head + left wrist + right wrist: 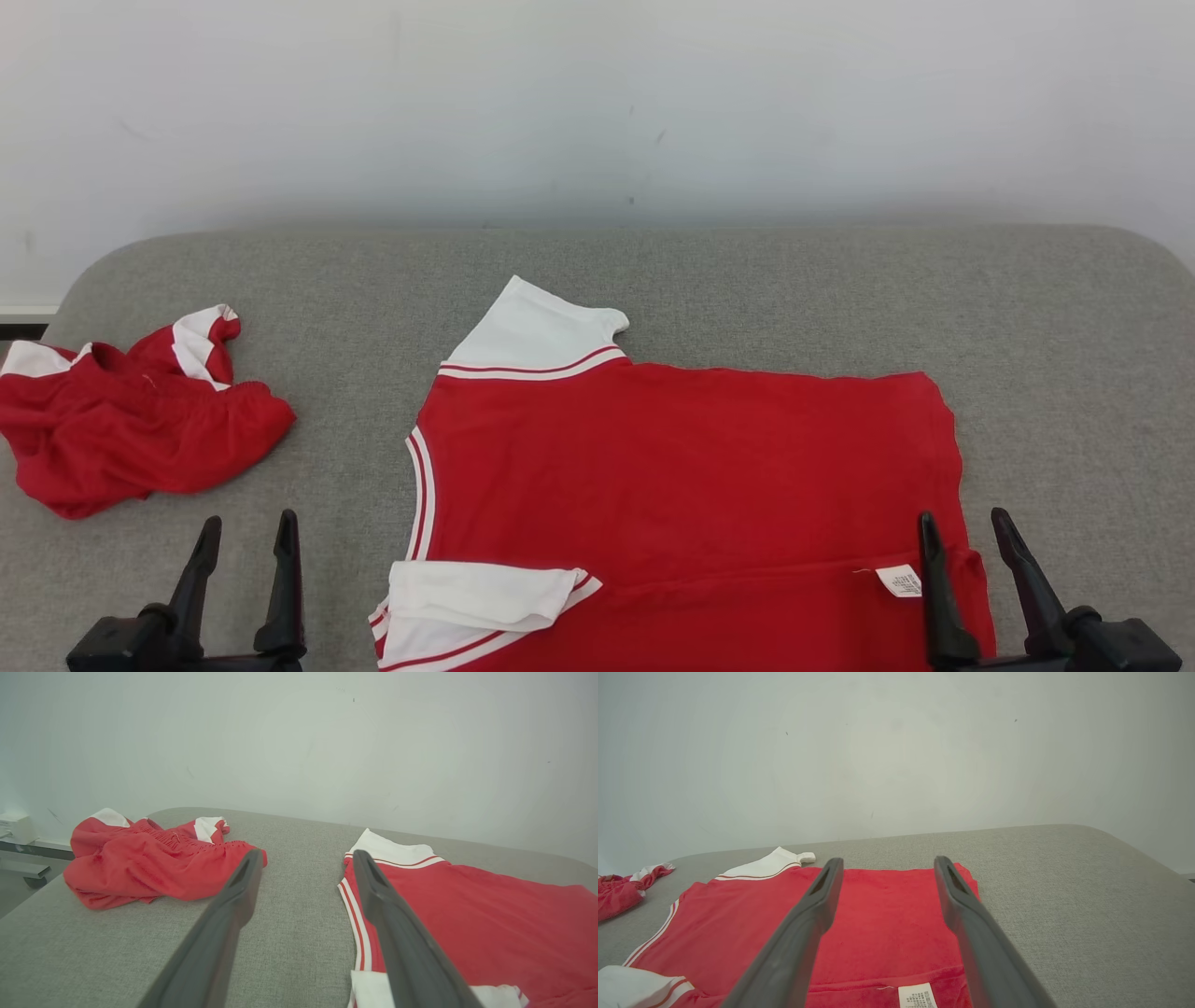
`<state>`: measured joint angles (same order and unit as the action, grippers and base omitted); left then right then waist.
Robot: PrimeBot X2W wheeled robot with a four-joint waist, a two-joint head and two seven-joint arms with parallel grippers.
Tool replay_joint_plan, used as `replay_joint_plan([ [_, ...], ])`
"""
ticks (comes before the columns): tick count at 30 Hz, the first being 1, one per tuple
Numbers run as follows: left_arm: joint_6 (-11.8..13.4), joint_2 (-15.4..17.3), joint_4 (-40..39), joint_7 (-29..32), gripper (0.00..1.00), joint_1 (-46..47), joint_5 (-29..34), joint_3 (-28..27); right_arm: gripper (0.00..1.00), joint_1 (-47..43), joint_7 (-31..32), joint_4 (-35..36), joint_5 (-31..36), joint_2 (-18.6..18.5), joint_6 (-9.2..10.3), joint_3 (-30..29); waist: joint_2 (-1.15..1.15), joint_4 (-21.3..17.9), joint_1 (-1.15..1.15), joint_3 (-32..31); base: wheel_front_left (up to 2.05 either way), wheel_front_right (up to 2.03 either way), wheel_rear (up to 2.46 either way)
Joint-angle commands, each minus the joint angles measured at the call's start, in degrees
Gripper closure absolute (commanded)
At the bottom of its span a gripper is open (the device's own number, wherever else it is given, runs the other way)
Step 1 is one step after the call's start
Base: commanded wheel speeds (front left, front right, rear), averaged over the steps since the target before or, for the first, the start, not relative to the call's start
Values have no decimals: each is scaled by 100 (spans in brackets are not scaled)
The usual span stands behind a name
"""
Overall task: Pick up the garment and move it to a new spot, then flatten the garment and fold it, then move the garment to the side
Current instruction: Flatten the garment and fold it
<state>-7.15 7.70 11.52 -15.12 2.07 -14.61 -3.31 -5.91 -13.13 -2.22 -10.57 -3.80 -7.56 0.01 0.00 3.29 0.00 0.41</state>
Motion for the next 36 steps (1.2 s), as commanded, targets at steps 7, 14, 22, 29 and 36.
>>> replay_joint_plan([
  [7, -32, -72, 21, -2, 0, -113, 52, -45, 0, -48, -37, -79, -39, 47, 11, 13, 0, 20, 0, 25, 0, 0, 0],
  [14, -21, -79, 57, -2, 0, -99, 69, -68, 0, 4, -48, -142, -28, 55, 11, 38, 0, 3, 0, 53, 0, 0, 0],
  [22, -25, 110, 75, -2, 0, 305, 70, 28, 0, 363, 56, -229, 1, -121, 11, -11, 0, -58, 0, 231, 0, 0, 0],
  [29, -27, 727, 208, 137, 0, 1363, -273, 502, 0, 1255, 536, -475, -23, -484, 11, -139, 0, -191, 0, 661, 0, 0, 0],
  [36, -27, 1519, 466, 635, 0, 2784, -986, 1134, 0, 2549, 1190, -1023, -185, -815, 11, -84, 0, -498, 0, 1482, 0, 0, 0],
])
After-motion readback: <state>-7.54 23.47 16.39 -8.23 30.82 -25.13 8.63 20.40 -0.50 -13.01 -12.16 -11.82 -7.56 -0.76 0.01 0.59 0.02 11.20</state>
